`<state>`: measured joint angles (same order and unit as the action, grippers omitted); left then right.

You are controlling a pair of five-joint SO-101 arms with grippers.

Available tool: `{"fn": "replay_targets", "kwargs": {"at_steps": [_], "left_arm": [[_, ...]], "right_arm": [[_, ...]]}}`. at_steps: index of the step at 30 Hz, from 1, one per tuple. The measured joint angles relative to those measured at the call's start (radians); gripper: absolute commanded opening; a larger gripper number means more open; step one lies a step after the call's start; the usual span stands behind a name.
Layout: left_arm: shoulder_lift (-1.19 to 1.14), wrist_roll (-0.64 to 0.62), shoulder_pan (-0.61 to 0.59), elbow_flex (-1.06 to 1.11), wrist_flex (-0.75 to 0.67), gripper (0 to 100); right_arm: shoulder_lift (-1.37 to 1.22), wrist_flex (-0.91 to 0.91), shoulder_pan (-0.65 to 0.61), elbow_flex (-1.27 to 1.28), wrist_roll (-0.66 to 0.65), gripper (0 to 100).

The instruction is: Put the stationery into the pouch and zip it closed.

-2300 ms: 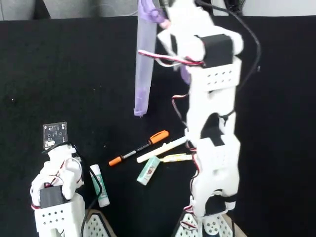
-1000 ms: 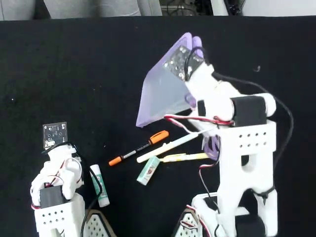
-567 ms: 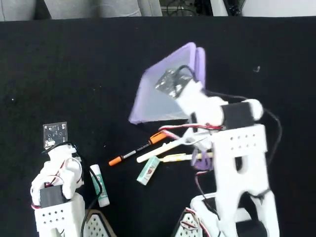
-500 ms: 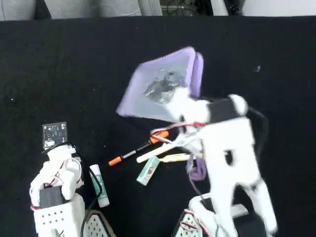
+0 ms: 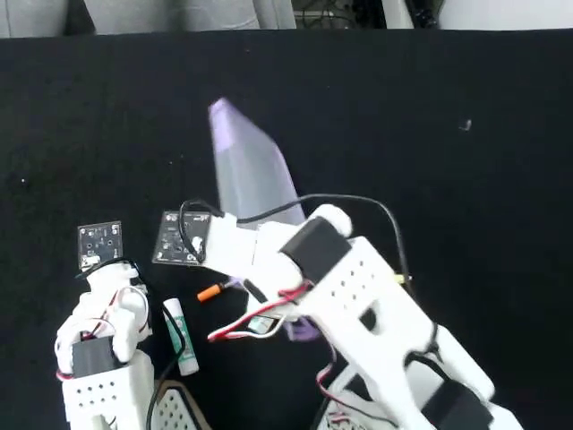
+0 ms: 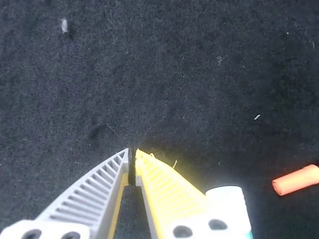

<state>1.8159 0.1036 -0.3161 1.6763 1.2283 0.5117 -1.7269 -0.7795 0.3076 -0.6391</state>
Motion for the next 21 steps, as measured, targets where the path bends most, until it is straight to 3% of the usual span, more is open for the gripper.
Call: {"fn": "replay_targets", "kwargs": {"at_steps": [15,21], "left_arm": [[0.000,0.000,0.000,0.000,0.000,3],[0.000,0.000,0.000,0.000,0.000,3]], "right_arm": [[0.000,0.264,-0.018,-0.041,0.080,1.1],[0.000,0.414,-0.018,0.081,0.095,1.1]]}}
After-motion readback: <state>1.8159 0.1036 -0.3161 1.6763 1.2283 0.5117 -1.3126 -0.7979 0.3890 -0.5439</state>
